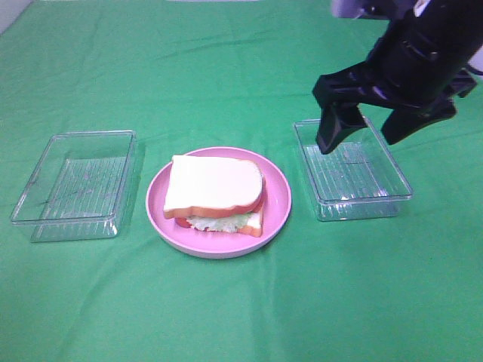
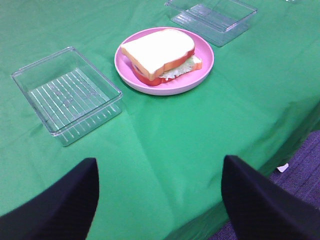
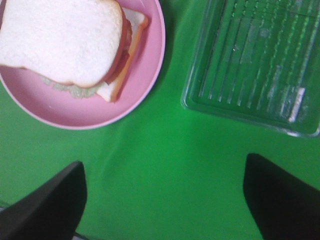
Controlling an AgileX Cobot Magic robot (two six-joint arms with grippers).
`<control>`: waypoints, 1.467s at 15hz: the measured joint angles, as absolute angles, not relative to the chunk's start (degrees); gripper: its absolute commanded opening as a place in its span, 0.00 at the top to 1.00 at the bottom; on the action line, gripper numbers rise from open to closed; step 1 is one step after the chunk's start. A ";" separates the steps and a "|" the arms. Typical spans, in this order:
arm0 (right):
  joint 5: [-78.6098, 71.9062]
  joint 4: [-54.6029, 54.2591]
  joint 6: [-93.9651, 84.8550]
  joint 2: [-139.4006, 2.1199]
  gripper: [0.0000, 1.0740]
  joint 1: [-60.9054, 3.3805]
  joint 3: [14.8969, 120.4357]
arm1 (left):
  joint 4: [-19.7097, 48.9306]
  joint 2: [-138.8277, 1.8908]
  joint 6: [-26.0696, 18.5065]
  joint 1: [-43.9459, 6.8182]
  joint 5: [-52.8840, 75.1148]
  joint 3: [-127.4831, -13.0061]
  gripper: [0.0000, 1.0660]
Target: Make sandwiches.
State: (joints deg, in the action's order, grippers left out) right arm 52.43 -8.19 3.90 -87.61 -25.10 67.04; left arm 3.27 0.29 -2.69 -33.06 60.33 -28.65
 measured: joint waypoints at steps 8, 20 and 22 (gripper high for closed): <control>61.76 -1.03 3.90 -48.41 0.26 -25.10 44.35 | 3.27 0.29 -2.69 -33.06 60.33 -28.65 0.37; 61.36 -2.75 -4.35 -7.51 0.28 -25.10 29.22 | 3.32 0.29 -3.38 -33.06 60.33 -28.65 0.37; 61.36 -2.35 -4.41 -7.28 0.28 -25.10 29.22 | 3.32 0.29 -3.38 -33.06 60.33 -28.65 0.37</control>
State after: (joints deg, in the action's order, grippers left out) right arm 61.36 -2.35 -4.41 -7.28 -25.10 29.22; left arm 3.32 0.29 -3.38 -33.06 60.33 -28.65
